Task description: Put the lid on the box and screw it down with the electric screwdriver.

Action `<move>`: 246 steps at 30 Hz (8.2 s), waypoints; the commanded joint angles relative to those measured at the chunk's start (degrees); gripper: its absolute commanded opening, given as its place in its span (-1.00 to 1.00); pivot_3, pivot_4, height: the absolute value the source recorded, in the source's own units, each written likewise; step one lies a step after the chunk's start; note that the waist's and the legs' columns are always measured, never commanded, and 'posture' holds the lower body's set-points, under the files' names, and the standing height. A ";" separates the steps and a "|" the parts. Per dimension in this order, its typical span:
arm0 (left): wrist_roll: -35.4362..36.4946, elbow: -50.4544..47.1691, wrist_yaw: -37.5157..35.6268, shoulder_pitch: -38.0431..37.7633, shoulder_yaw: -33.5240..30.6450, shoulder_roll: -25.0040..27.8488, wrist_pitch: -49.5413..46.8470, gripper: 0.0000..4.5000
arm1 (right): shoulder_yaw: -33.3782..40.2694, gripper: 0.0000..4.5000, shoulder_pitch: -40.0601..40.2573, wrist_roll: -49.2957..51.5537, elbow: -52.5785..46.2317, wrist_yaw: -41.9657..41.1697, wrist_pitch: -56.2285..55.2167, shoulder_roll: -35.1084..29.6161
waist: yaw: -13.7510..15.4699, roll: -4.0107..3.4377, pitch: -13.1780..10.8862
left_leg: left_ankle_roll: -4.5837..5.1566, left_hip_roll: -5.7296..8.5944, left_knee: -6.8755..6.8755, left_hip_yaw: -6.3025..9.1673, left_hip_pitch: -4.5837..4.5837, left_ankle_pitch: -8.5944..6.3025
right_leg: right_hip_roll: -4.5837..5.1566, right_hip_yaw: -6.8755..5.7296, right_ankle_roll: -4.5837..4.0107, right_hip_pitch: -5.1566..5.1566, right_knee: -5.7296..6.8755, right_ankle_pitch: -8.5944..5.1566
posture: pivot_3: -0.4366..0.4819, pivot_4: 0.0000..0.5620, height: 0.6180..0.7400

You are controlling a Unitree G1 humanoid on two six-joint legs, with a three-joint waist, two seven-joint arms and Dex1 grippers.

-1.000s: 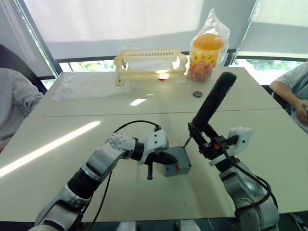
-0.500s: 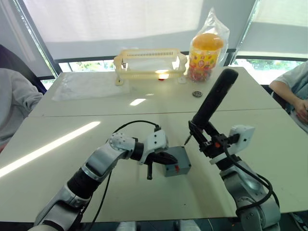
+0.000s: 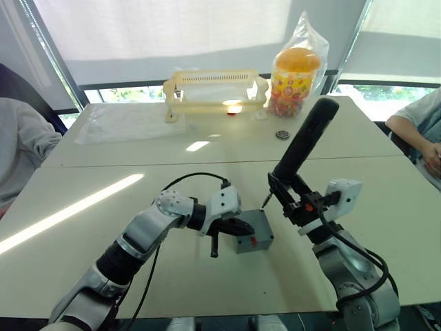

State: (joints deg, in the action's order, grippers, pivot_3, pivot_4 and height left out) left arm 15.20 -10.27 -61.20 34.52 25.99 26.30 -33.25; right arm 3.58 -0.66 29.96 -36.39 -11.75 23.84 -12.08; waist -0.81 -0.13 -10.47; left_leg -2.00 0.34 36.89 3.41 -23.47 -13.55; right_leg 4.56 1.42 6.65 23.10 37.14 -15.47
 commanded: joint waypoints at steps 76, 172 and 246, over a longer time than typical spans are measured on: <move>-1.30 0.52 -0.13 -0.78 1.03 0.90 -0.54 -1.00 | 0.34 -0.21 1.47 0.49 -5.46 1.58 -2.33 0.49 | 0.01 0.01 0.00 | 0.00 0.00 -0.01 0.00 0.00 0.00 | 0.00 0.00 -0.01 0.00 -0.02 0.00 | -0.05 -0.47 1.00; -1.81 0.39 0.81 -1.26 1.03 0.93 -0.13 -1.00 | -5.84 -0.21 2.42 -13.00 2.87 -3.48 -10.33 -1.27 | 0.00 0.09 0.05 | 0.00 -0.01 -0.02 0.01 0.04 0.00 | -0.01 -0.01 -0.01 -0.04 -0.04 -0.01 | -0.05 -0.47 1.00; -6.03 3.12 3.78 -2.47 2.88 -0.17 1.18 -1.00 | -8.76 -0.21 7.08 -21.12 12.14 -4.81 -8.25 -2.86 | 0.16 1.34 1.74 | -0.04 -0.27 -1.09 0.22 1.08 -0.04 | 0.43 -0.13 -0.53 -1.05 -1.64 -0.15 | -0.05 -0.47 1.00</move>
State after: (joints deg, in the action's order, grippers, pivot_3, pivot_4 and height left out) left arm 11.72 -8.98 -57.31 32.66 26.92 25.28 -31.35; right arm -4.59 2.75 10.30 -30.26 -16.67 12.28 -14.12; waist -0.65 1.22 -8.73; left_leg -2.05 0.08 35.76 3.61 -22.39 -13.59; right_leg 5.02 1.29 6.11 22.03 35.42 -15.62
